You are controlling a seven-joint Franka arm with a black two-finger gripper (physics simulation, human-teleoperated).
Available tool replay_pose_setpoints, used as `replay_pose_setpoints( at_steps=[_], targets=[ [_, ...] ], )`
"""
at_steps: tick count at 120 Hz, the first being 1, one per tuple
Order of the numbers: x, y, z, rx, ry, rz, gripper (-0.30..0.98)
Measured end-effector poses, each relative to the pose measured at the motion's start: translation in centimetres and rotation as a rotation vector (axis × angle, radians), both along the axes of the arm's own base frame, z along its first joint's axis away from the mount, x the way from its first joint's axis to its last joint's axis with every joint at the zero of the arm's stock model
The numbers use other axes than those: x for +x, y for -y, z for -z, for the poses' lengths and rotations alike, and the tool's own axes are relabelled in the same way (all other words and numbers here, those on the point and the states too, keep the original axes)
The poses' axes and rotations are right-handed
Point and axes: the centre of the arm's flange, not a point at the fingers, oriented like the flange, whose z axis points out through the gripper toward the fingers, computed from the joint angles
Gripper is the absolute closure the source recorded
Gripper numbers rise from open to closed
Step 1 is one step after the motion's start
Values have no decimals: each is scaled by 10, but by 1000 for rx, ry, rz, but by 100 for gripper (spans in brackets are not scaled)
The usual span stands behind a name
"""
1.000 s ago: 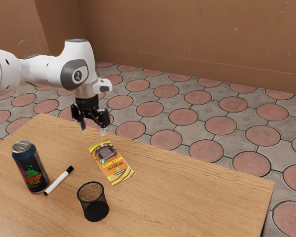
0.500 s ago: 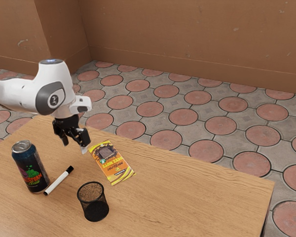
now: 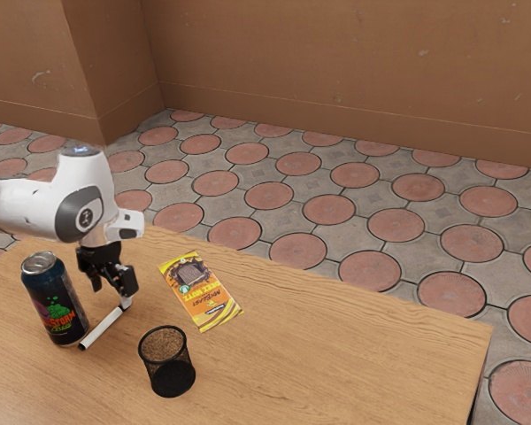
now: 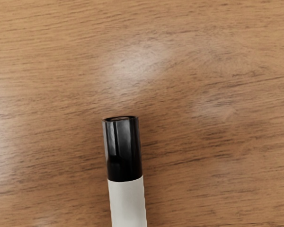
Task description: Put the marker into the pen holder.
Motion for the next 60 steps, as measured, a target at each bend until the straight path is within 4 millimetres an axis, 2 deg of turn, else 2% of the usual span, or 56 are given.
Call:
replay_pose_setpoints(
  at_steps=[13,60],
  targets=[
    [3,0,17,6,-12,17,0],
    [6,-4,38,11,-18,45,0]
  ],
)
